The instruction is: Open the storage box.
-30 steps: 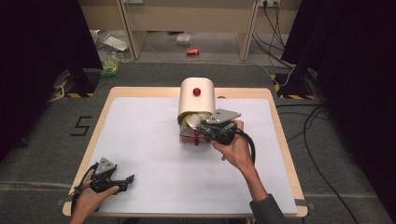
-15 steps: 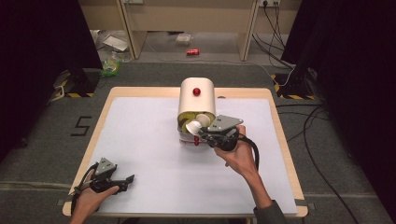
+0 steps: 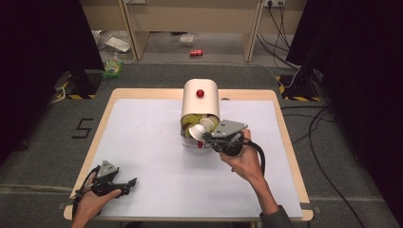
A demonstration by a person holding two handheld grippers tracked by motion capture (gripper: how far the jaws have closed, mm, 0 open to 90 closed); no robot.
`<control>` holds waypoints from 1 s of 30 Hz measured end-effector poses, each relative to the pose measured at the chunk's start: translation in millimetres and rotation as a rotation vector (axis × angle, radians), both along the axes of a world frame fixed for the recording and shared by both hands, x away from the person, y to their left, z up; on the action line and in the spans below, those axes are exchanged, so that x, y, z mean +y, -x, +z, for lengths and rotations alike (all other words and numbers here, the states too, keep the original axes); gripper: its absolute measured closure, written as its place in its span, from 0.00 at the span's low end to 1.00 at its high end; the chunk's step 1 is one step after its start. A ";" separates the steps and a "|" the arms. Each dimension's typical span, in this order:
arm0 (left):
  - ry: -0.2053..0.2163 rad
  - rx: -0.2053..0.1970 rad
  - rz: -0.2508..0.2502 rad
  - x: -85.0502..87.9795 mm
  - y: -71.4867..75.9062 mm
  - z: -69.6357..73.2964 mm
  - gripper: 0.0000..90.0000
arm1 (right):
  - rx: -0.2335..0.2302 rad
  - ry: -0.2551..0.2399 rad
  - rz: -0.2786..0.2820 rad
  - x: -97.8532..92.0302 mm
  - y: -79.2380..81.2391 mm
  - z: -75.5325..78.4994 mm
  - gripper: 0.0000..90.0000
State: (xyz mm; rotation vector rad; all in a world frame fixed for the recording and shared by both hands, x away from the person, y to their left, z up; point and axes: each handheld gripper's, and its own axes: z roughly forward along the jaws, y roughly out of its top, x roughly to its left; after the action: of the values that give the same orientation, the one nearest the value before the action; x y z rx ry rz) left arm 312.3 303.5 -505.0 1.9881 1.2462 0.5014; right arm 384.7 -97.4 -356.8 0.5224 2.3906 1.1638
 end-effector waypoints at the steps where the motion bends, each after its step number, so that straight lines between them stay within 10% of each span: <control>1: 0.001 0.000 0.000 0.1 0.0 0.0 0.16 | 0.001 0.002 0.003 -0.2 0.7 0.2 0.97; 30: 0.000 0.000 0.000 0.0 0.0 0.0 0.16 | 0.006 0.013 0.043 -2.6 24.7 -6.5 0.98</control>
State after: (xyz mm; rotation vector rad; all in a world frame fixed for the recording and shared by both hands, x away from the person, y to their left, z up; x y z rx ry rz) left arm 312.3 303.4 -505.0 1.9884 1.2462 0.5008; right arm 359.9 -100.0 -363.3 0.4735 2.4241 1.1653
